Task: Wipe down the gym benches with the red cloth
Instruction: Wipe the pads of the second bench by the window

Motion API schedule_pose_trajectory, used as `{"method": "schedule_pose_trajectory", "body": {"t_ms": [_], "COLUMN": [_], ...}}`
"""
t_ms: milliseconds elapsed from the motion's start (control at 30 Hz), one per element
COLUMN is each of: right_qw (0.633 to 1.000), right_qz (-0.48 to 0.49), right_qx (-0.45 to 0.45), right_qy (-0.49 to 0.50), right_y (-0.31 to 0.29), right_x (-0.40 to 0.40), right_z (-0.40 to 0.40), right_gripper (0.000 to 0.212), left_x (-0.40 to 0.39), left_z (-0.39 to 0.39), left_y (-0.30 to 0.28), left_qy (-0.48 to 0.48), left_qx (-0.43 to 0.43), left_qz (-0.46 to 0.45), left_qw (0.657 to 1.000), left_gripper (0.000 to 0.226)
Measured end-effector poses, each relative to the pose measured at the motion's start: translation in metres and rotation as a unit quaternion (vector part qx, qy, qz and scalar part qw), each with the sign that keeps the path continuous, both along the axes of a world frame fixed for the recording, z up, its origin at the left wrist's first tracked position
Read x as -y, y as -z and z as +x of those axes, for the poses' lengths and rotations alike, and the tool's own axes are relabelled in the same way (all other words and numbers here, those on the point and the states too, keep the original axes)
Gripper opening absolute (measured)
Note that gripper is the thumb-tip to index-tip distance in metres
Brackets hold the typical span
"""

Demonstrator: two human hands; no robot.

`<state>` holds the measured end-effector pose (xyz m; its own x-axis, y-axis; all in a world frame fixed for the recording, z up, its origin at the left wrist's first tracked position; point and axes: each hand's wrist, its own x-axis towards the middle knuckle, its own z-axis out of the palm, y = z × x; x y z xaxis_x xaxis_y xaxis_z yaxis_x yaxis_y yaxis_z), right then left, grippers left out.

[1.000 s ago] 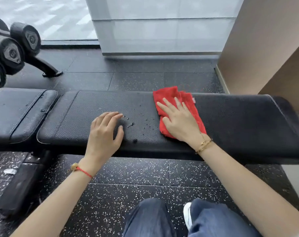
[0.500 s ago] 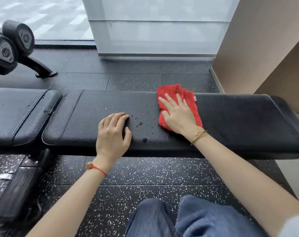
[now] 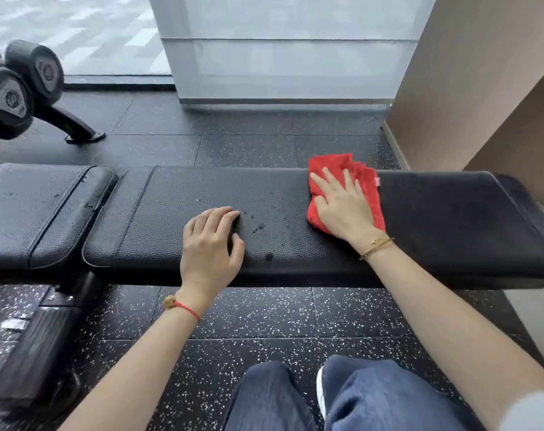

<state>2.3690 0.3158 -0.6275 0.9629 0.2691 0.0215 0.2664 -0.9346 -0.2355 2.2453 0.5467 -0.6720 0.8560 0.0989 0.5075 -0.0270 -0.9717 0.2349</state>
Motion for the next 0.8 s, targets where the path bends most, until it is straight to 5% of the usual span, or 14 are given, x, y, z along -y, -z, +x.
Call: {"method": "schedule_pose_trajectory", "body": {"t_ms": [233,533,800], "right_qw": [0.982,1.000,0.989], "right_qz": [0.005,0.002,0.011], "right_qx": [0.023,0.014,0.029], "right_qy": [-0.185,0.025,-0.145], "right_y": [0.005,0.004,0.005], "right_x": [-0.011,0.027,-0.002], "right_z": [-0.076,-0.012,-0.067], "right_gripper": [0.058,0.053,0.057], "left_x": [-0.001,0.000,-0.001], "left_z": [0.001,0.000,0.001], "left_y": [0.000,0.001,0.002], "left_qy": [0.002,0.000,0.003], "left_qx": [0.007,0.007,0.005], "left_qz": [-0.002,-0.004,-0.003], "left_qw": [1.000,1.000,1.000], "left_gripper": [0.038,0.039,0.038]}}
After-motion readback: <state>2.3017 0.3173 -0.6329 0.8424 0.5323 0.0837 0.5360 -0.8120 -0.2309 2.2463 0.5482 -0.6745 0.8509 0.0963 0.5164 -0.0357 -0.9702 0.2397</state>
